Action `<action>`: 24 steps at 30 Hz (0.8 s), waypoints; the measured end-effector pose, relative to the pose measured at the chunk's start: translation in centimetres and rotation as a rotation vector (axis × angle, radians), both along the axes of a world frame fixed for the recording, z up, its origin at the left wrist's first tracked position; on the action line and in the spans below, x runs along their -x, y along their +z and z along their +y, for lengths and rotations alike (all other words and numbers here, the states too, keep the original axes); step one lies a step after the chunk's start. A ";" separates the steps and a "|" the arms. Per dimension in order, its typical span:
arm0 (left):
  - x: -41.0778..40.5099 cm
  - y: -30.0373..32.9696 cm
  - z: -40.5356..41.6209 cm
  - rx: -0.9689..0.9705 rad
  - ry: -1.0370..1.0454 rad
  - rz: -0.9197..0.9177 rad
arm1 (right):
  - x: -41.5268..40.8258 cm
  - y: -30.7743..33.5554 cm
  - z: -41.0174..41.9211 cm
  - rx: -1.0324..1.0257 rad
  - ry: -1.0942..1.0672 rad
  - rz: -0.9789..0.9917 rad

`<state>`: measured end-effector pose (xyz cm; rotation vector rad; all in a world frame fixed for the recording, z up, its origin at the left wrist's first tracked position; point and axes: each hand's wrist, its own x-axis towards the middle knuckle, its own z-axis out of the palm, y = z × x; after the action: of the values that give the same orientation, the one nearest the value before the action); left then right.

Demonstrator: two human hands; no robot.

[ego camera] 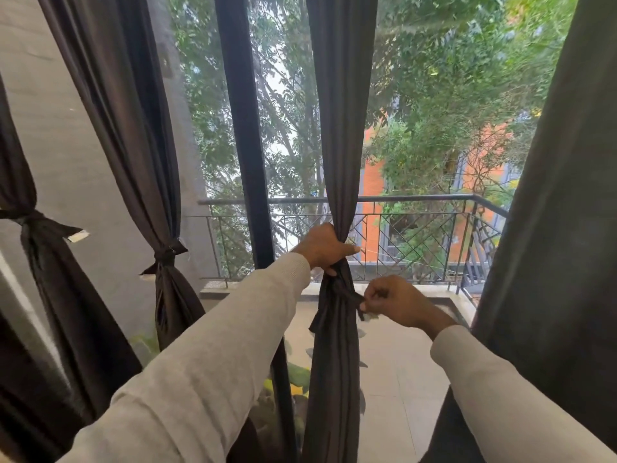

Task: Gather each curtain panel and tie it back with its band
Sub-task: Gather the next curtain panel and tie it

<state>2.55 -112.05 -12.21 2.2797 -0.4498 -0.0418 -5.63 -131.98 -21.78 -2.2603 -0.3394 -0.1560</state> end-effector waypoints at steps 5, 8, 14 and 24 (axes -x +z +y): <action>-0.3 -0.7 1.0 -0.008 -0.164 0.011 | -1.1 0.4 -2.0 0.057 -0.219 -0.263; 0.4 -0.6 1.0 -0.003 -0.244 0.047 | -1.6 1.3 -1.5 -0.084 -0.211 -0.248; 2.1 0.3 1.5 0.056 -0.316 0.170 | -1.7 -0.3 1.6 -0.525 -0.188 -0.076; 2.3 -0.2 2.1 0.190 -0.273 0.176 | -0.9 -1.5 3.2 -0.859 0.083 0.144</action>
<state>0.23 -109.98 -12.38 1.9950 -0.6403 -0.3217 -4.69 -128.79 -23.30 -1.3964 -0.2262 -0.0722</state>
